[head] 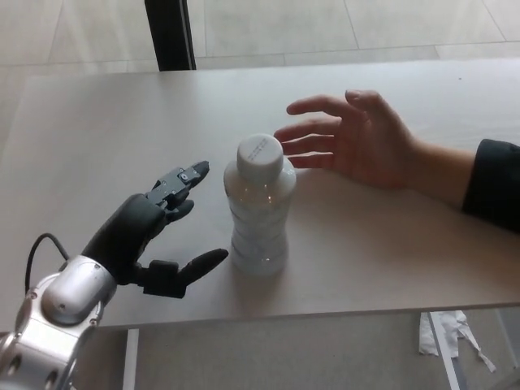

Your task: Pick up a bottle and hand it

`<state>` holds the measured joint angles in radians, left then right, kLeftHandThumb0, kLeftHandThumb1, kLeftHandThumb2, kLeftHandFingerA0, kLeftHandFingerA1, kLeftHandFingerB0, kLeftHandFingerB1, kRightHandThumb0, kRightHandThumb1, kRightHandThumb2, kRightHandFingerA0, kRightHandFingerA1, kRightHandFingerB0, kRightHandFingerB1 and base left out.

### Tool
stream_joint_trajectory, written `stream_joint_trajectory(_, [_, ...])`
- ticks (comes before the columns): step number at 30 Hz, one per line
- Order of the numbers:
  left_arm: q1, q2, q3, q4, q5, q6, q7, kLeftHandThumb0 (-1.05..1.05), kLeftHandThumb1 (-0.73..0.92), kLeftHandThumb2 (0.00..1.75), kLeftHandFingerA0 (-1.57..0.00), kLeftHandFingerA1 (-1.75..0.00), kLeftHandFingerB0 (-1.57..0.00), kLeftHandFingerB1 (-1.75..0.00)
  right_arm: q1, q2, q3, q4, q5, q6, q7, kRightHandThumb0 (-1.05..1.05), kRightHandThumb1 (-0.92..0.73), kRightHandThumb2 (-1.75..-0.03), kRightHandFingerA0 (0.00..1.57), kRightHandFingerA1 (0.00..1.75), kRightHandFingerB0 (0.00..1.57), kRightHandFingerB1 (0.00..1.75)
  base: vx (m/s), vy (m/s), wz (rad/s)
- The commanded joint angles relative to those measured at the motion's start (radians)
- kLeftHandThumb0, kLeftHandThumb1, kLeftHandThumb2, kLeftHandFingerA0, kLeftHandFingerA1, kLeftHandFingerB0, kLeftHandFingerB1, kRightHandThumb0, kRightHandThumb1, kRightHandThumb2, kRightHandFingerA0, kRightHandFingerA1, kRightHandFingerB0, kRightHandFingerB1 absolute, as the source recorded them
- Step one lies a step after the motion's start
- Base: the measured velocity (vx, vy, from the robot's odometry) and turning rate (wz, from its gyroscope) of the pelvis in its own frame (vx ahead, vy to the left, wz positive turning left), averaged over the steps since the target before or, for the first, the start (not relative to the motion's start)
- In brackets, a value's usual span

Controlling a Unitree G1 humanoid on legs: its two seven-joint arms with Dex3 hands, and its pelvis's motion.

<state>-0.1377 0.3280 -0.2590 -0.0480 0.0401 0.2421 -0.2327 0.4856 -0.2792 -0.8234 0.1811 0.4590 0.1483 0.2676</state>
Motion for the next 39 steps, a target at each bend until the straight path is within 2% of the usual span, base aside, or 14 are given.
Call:
stream_joint_trajectory(1, [0.005,0.026,-0.014,0.007,0.056,0.023,-0.029,-0.94,0.51,0.97,0.00,-0.22,0.00,0.00,0.008,-0.003,0.005,-0.020,0.031,0.030,0.003,-0.85,-0.52,-0.57,0.51,0.79,0.32,0.61,0.00,0.000,0.00])
stream_joint_trajectory(3, [0.005,0.003,-0.020,0.007,0.077,0.053,0.004,-0.97,0.53,0.97,0.00,-0.23,0.00,0.00,0.001,-0.006,0.010,-0.015,0.027,0.032,-0.004,-0.80,-0.38,-0.88,0.47,0.76,0.29,0.62,0.00,0.000,0.00])
stream_joint_trajectory(9, [0.002,-0.072,-0.017,0.005,0.111,0.104,0.063,-0.95,0.48,0.88,0.00,-0.19,0.00,0.00,0.001,-0.007,0.028,-0.049,0.021,0.056,-0.027,-0.74,-0.40,-0.89,0.49,0.75,0.30,0.63,0.00,0.000,0.00])
stream_joint_trajectory(17, [0.020,-0.226,-0.016,0.048,0.121,0.037,0.150,-0.92,0.41,0.72,0.00,-0.21,0.00,0.00,0.000,-0.004,0.030,-0.067,0.030,0.072,-0.037,-0.72,-0.40,-0.89,0.47,0.74,0.33,0.64,0.00,0.000,0.00])
stream_joint_trajectory(19, [0.029,-0.274,-0.030,0.060,0.133,0.025,0.186,-0.93,0.52,0.86,0.00,-0.25,0.00,-0.22,-0.004,-0.004,0.036,-0.069,0.022,0.069,-0.042,-0.73,-0.39,-0.89,0.48,0.75,0.33,0.64,0.00,0.000,0.00])
stream_joint_trajectory(20, [0.037,-0.301,-0.041,0.071,0.140,0.014,0.206,-0.81,0.45,0.70,0.00,-0.27,0.00,0.00,-0.001,-0.003,0.036,-0.081,0.026,0.077,-0.043,-0.75,-0.53,-0.58,0.46,0.77,0.35,0.63,0.00,0.000,0.00])
stream_joint_trajectory(26, [0.057,-0.368,-0.058,0.095,0.173,0.017,0.268,-0.89,0.49,0.81,0.00,-0.37,0.00,-0.18,0.001,0.001,0.042,-0.116,0.024,0.103,-0.064,-0.73,-0.53,-0.57,0.44,0.76,0.36,0.63,0.00,0.000,0.00])
stream_joint_trajectory(28, [0.062,-0.381,-0.062,0.107,0.176,0.005,0.278,-1.01,0.57,0.79,-0.12,-0.37,0.00,-0.03,0.000,-0.003,0.044,-0.102,0.019,0.088,-0.055,-0.73,-0.38,-0.87,0.43,0.74,0.34,0.65,0.00,0.000,0.00])
stream_joint_trajectory(29, [0.064,-0.388,-0.060,0.115,0.176,-0.003,0.285,-0.86,0.46,0.72,0.00,-0.39,0.00,0.00,-0.006,-0.004,0.042,-0.095,0.025,0.086,-0.049,-0.74,-0.52,-0.57,0.41,0.78,0.35,0.64,0.00,0.000,0.00])
stream_joint_trajectory(31, [0.064,-0.396,-0.057,0.127,0.178,-0.016,0.295,-0.88,0.47,0.73,-0.01,-0.41,0.00,0.00,-0.011,-0.003,0.038,-0.092,0.031,0.084,-0.049,-0.74,-0.51,-0.57,0.43,0.78,0.35,0.63,0.00,0.000,0.00])
stream_joint_trajectory(32, [0.069,-0.424,-0.053,0.140,0.197,-0.022,0.353,-0.80,0.46,0.71,-0.15,-0.58,0.00,0.00,-0.014,-0.004,0.043,-0.089,0.022,0.082,-0.056,-0.74,-0.36,-0.86,0.45,0.75,0.35,0.65,0.00,0.000,0.00])
stream_joint_trajectory(33, [0.068,-0.434,-0.049,0.147,0.203,-0.027,0.372,-0.72,0.44,0.69,-0.26,-0.61,0.00,0.00,-0.016,-0.004,0.045,-0.088,0.017,0.082,-0.060,-0.76,-0.51,-0.57,0.46,0.77,0.37,0.64,0.00,0.000,0.00])
stream_joint_trajectory(36, [0.065,-0.465,-0.032,0.170,0.208,-0.050,0.415,-0.72,0.43,0.69,-0.30,-0.62,0.00,0.00,-0.018,-0.004,0.048,-0.091,0.013,0.084,-0.065,-0.76,-0.51,-0.57,0.46,0.78,0.37,0.64,0.00,0.000,0.00])
stream_joint_trajectory(39, [0.034,-0.532,-0.011,0.230,0.246,-0.073,0.545,-0.67,0.39,0.72,-0.77,-0.82,0.00,0.00,-0.017,-0.004,0.050,-0.087,0.013,0.075,-0.060,-0.75,-0.52,-0.57,0.43,0.77,0.36,0.62,0.00,0.000,0.00])
